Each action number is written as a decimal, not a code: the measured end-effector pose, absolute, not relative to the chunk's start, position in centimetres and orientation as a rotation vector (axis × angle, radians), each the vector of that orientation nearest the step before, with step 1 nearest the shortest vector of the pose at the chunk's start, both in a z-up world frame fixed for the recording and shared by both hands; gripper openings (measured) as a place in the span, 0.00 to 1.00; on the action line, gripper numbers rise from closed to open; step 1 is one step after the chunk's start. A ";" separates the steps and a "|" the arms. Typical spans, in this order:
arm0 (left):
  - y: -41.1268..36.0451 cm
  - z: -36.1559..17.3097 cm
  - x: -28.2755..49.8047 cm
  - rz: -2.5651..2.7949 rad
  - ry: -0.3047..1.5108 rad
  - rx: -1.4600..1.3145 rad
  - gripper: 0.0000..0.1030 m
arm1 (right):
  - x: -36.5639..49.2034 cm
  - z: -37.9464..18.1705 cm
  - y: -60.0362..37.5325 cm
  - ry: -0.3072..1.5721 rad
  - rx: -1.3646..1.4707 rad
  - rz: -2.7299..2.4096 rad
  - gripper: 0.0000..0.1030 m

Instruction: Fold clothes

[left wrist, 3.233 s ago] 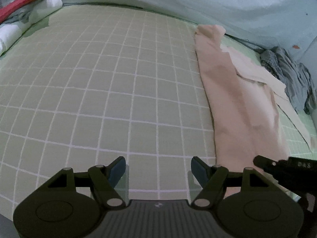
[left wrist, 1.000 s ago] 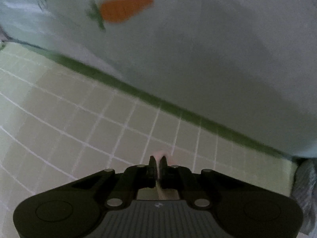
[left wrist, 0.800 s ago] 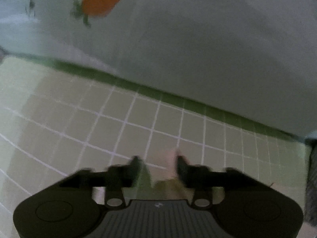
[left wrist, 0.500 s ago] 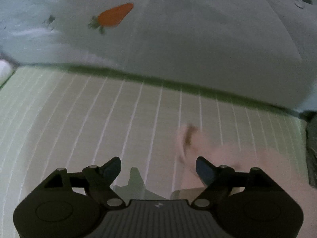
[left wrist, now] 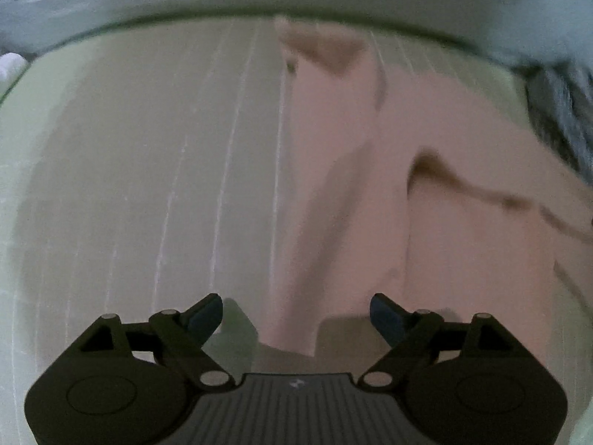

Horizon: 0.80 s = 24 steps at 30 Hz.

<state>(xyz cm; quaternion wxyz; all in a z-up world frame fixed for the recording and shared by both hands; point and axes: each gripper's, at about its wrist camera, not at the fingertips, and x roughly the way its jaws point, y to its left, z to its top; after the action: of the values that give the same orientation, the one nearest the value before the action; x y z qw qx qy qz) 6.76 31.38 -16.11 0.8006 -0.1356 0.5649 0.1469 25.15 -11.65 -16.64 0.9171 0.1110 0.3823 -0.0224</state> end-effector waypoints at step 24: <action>29.8 -11.3 1.2 0.287 1.146 -0.221 0.94 | 16.0 -10.6 -6.4 0.634 0.868 0.608 0.01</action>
<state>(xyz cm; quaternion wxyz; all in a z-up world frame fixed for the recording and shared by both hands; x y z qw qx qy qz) 1.16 29.82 -11.29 0.8249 -0.1039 0.5389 0.1351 15.99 -6.36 -10.60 0.8154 0.4070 0.2972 0.2849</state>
